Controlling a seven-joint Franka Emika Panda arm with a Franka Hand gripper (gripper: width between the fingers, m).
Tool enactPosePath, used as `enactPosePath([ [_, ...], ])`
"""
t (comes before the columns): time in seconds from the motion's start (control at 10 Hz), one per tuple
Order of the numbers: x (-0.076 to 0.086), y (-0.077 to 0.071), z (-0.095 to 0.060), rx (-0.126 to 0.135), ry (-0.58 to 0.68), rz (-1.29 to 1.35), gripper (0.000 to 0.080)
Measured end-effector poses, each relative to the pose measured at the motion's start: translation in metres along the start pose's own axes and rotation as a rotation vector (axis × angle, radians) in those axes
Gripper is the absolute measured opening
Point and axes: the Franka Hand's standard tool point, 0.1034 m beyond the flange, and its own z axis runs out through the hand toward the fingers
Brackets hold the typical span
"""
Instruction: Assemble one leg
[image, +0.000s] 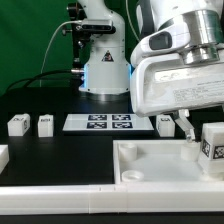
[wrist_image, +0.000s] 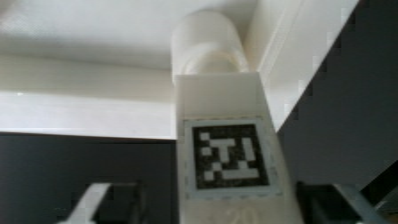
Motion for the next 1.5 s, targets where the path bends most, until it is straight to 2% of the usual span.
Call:
enactPosePath([
  [0.1, 0.0, 0.0, 0.0, 0.0, 0.0, 0.0, 0.0573],
  [0.2, 0.0, -0.001, 0.0, 0.0, 0.0, -0.001, 0.0626],
  [0.6, 0.0, -0.001, -0.001, 0.001, 0.0, -0.001, 0.0649],
  [0.9, 0.005, -0.013, -0.009, 0.011, -0.004, -0.008, 0.0649],
  [1.2, 0.008, -0.012, -0.013, 0.012, -0.011, -0.013, 0.0649],
  [1.4, 0.006, -0.014, -0.012, 0.022, -0.059, -0.012, 0.0649],
  [1.5, -0.002, -0.02, -0.011, 0.045, -0.173, -0.008, 0.0649],
])
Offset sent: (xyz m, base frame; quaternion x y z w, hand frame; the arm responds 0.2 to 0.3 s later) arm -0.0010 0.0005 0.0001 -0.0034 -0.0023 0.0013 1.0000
